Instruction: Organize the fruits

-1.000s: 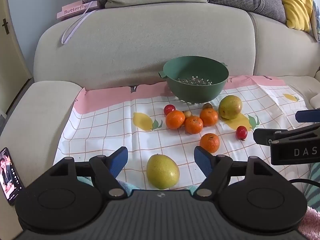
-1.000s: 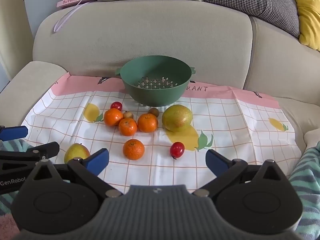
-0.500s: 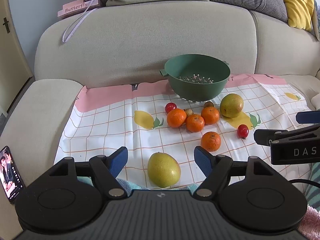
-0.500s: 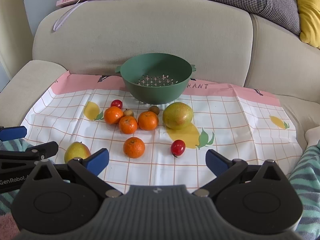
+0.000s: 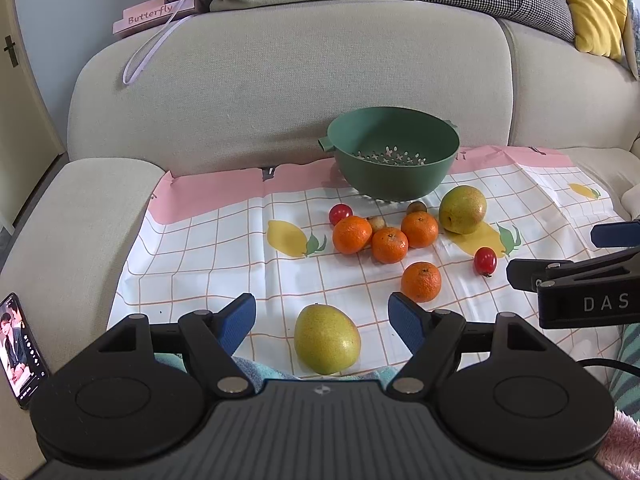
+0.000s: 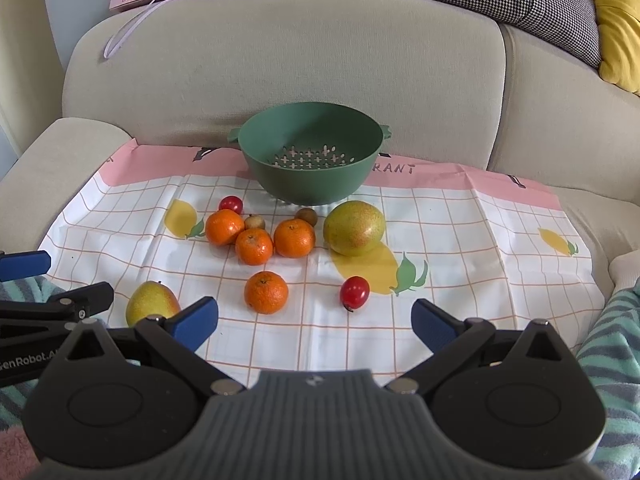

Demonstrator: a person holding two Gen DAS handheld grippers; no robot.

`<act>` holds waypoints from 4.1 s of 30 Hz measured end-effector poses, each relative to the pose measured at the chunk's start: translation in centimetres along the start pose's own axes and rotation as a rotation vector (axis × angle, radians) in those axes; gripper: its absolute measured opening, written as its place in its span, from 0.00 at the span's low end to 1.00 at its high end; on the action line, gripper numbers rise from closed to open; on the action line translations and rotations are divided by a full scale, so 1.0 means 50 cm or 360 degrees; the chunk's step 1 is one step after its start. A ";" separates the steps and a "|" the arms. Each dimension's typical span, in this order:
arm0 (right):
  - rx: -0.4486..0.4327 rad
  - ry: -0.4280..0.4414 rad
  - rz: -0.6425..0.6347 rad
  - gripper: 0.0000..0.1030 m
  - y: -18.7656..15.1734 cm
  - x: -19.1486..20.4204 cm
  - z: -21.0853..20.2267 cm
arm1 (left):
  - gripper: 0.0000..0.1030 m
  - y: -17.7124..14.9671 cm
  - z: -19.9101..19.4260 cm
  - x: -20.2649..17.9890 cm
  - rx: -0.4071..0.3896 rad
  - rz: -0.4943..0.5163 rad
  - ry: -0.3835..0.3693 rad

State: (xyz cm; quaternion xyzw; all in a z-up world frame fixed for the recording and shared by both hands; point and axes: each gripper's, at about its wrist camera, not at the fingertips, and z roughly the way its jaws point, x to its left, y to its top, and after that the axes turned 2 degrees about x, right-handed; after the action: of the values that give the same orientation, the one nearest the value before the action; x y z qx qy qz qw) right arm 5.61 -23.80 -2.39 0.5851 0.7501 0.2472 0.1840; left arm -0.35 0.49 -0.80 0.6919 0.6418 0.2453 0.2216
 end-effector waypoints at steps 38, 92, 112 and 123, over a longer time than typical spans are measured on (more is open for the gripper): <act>0.0063 -0.0009 0.0025 0.96 0.001 -0.003 0.015 | 0.86 0.005 -0.001 -0.002 0.0019 0.0000 -0.0003; 0.0013 0.0257 0.0128 0.76 -0.002 -0.041 0.179 | 0.74 0.017 0.209 0.009 0.0601 0.0032 -0.0067; 0.0080 0.0186 0.0151 0.87 0.016 -0.042 0.249 | 0.71 0.005 0.287 -0.003 0.0768 0.0090 -0.0106; 0.0079 0.0160 0.0154 0.87 0.023 -0.042 0.258 | 0.70 0.007 0.279 0.007 0.0666 0.0048 -0.0138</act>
State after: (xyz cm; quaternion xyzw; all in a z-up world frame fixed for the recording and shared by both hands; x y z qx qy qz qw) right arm 14.33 -23.60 -12.19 0.6118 0.7352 0.2662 0.1196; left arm 8.64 0.95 -11.44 0.7422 0.6583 0.0801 0.0969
